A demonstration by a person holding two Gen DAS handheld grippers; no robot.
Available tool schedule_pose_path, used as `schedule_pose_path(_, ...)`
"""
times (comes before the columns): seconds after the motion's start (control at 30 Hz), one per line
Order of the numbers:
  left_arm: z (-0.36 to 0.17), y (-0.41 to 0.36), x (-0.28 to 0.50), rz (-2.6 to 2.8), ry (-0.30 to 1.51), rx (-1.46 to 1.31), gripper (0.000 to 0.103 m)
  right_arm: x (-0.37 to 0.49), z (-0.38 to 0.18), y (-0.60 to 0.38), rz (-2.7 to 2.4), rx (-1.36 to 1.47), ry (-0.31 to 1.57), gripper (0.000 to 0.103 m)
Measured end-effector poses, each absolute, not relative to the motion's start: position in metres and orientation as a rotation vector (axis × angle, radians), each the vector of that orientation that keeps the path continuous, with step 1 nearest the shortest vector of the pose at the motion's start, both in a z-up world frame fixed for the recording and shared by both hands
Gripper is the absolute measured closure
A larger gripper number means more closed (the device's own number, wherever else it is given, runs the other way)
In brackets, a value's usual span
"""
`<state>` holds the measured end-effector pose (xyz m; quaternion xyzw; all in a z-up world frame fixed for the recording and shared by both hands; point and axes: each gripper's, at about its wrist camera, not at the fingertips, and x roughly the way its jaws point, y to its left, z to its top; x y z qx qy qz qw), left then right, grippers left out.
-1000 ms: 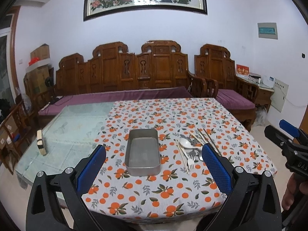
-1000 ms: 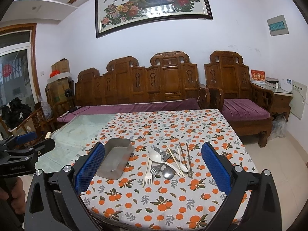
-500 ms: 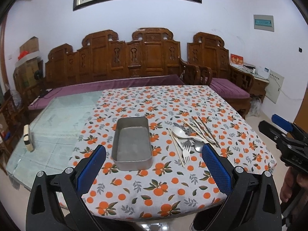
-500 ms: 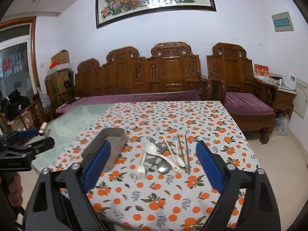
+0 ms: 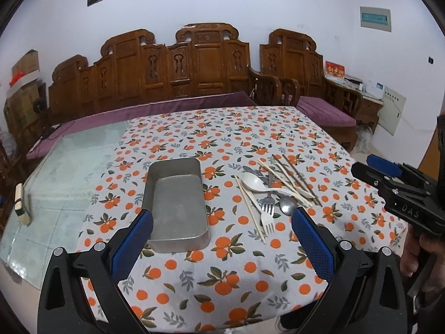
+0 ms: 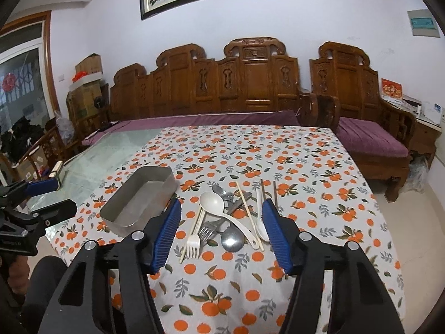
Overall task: Organize utensils
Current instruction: 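Reach into the utensil pile and grasp the white plastic spoon with the right gripper, then grasp a wooden chopstick with the left gripper while the right gripper holds the white spoon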
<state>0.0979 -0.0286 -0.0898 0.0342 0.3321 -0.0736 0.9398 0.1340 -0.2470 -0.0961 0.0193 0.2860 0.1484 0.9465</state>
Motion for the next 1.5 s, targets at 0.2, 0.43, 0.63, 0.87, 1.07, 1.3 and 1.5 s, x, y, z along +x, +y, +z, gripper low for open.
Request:
schedule_pose_path(0.2, -0.097, -0.031, 0.123, -0.164, 0.689, 0.100, 0.007, 0.177, -0.111, -0.243, 0.326, 0.008, 0.621, 0.046)
schedule_pose_path(0.43, -0.108, -0.036, 0.153, -0.208, 0.734, 0.100, 0.015, 0.242, -0.152, -0.234, 0.372, -0.045, 0.715, 0.052)
schedule_pose_path(0.63, -0.130, -0.042, 0.163, -0.251, 0.794, 0.086, 0.028, 0.276, -0.205, -0.231, 0.445, -0.021, 0.826, 0.060)
schedule_pose_path(0.87, -0.154, -0.052, 0.169, -0.274, 0.846, 0.063, 0.035, 0.287, -0.234, -0.210, 0.482, -0.116, 0.892, 0.068)
schedule_pose_path(1.07, -0.165, -0.063, 0.169, -0.285, 0.874, 0.067, 0.035, 0.294, -0.248, -0.206, 0.477, -0.198, 0.929, 0.076)
schedule_pose_path(1.3, -0.170, -0.067, 0.169, -0.279, 0.887, 0.069, 0.035, 0.287, -0.239, -0.210, 0.480, -0.189, 0.895, 0.093)
schedule_pose_path(1.5, -0.183, -0.077, 0.174, -0.285, 0.908, 0.083, 0.036, 0.277, -0.224, -0.224, 0.504, -0.112, 0.861, 0.093)
